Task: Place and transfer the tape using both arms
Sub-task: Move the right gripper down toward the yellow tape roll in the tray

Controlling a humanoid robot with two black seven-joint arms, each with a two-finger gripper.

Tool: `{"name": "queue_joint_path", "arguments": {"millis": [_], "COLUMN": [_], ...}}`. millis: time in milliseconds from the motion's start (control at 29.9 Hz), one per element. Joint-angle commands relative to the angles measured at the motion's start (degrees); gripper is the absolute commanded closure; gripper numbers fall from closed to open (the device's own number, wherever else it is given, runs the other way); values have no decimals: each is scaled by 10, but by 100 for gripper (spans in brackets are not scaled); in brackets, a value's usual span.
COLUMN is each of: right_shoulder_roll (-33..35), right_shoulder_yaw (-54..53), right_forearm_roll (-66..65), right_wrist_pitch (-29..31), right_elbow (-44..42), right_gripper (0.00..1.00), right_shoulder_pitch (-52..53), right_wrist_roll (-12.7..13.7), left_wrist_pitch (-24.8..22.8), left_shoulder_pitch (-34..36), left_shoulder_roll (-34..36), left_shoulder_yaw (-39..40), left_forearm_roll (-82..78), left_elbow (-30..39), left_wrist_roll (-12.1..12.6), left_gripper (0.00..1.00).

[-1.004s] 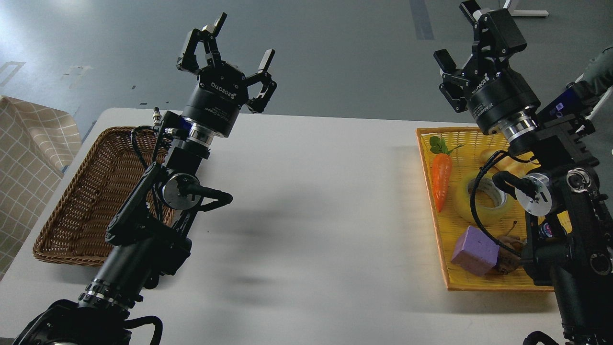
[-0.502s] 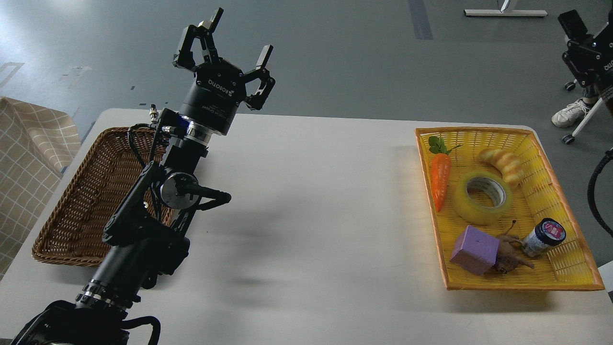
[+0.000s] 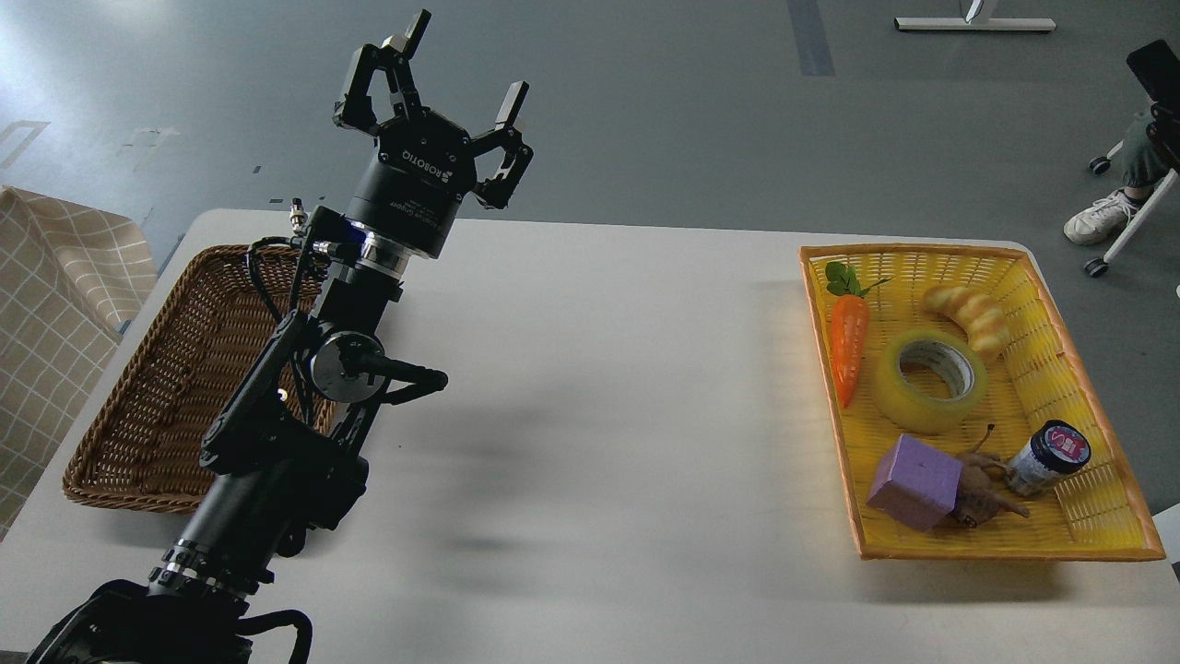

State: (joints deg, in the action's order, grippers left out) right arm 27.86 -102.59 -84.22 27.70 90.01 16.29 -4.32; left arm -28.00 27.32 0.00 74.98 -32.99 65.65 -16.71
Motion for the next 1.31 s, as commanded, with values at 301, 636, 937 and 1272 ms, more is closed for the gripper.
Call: {"name": "queue_joint_path", "arguments": {"millis": [301, 636, 937, 1272], "right_shoulder_roll": [51, 3, 1, 8], "right_shoulder_yaw": [109, 148, 146, 191], "right_forearm_roll": [-408, -408, -408, -408], "right_wrist_pitch": [-6, -12, -31, -37], "right_elbow": [-26, -80, -157, -197], "right_gripper": [1, 2, 2, 4], "right_shoulder_pitch": [-3, -10, -45, -50], "right_wrist_roll": [22, 35, 39, 34], "left_wrist_pitch": [0, 0, 0, 0], "left_shoulder_pitch": [-5, -6, -7, -14], "left_shoulder_roll": [0, 2, 8, 8], "left_shoulder_yaw": [0, -1, -3, -4], "left_forearm_roll": [-1, -1, -2, -2], "left_elbow": [0, 0, -1, 0], "left_wrist_roll": [0, 0, 1, 1], "left_gripper": [2, 2, 2, 2]}}
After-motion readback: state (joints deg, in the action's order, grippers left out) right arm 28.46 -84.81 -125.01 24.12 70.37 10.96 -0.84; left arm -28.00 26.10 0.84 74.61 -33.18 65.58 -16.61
